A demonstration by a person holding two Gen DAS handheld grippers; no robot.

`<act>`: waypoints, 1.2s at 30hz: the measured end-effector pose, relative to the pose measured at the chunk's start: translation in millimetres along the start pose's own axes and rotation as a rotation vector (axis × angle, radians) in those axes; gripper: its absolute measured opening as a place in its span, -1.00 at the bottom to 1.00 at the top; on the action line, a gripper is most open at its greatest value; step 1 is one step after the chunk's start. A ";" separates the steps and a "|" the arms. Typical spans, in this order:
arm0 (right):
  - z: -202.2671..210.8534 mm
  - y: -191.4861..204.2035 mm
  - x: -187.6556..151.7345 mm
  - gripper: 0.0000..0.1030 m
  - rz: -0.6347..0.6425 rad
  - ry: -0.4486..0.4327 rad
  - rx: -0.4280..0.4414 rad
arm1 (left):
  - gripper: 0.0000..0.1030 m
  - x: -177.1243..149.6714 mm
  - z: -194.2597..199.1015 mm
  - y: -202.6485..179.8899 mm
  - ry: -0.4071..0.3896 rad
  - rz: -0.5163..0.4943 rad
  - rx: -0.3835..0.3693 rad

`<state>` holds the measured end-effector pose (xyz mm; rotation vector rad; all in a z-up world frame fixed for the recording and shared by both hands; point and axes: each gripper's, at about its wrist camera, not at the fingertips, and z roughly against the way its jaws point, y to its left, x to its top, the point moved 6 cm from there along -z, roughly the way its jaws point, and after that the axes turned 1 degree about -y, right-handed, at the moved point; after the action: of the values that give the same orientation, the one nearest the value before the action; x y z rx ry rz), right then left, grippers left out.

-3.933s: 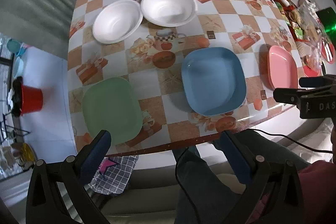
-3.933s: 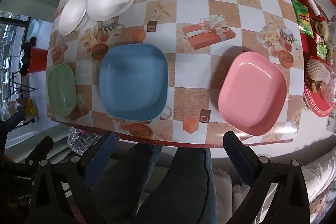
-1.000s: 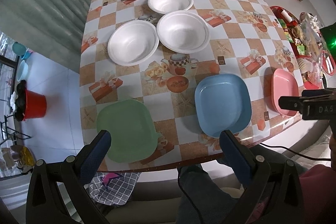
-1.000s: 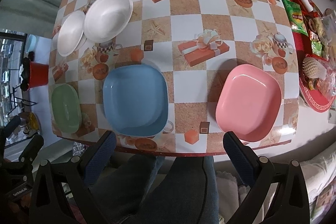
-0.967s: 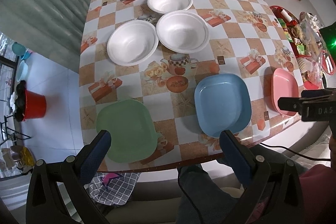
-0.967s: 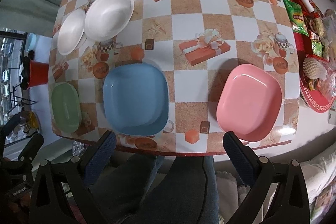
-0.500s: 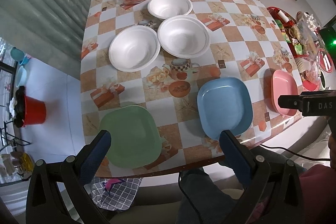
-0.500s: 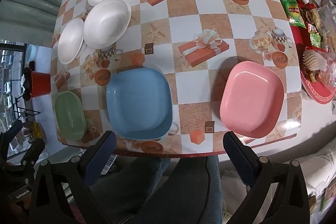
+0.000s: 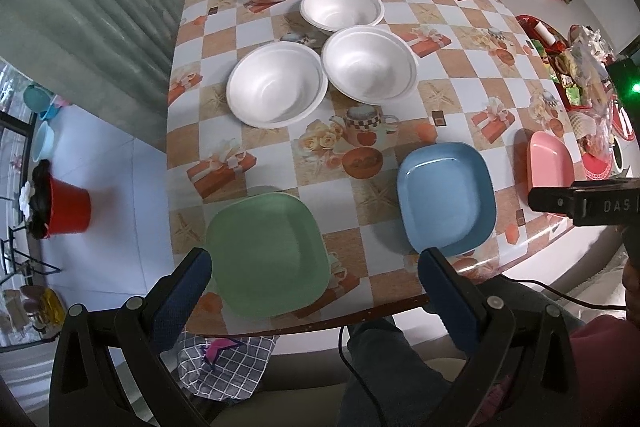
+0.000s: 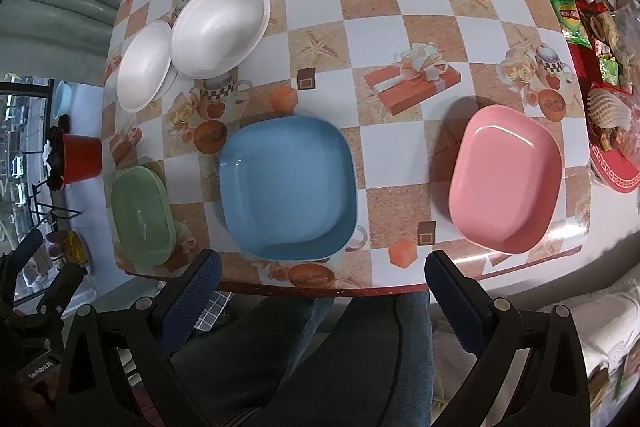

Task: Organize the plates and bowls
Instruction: 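Reach both grippers to the blue plate rim and close on it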

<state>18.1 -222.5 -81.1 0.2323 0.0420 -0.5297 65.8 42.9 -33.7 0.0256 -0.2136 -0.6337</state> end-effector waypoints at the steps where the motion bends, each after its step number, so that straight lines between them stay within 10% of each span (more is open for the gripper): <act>1: -0.1 0.6 0.0 0.99 -0.002 -0.003 -0.001 | 1.00 -0.4 -0.3 0.9 0.001 -0.001 0.000; 36: -67.6 -44.9 -60.1 0.99 -0.138 0.138 -0.080 | 1.00 -42.1 -83.3 -41.4 0.224 -0.137 -0.080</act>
<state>-55.1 -214.8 -150.3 0.1885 0.2139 -0.6480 25.7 30.9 -126.8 0.0343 0.0301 -0.7695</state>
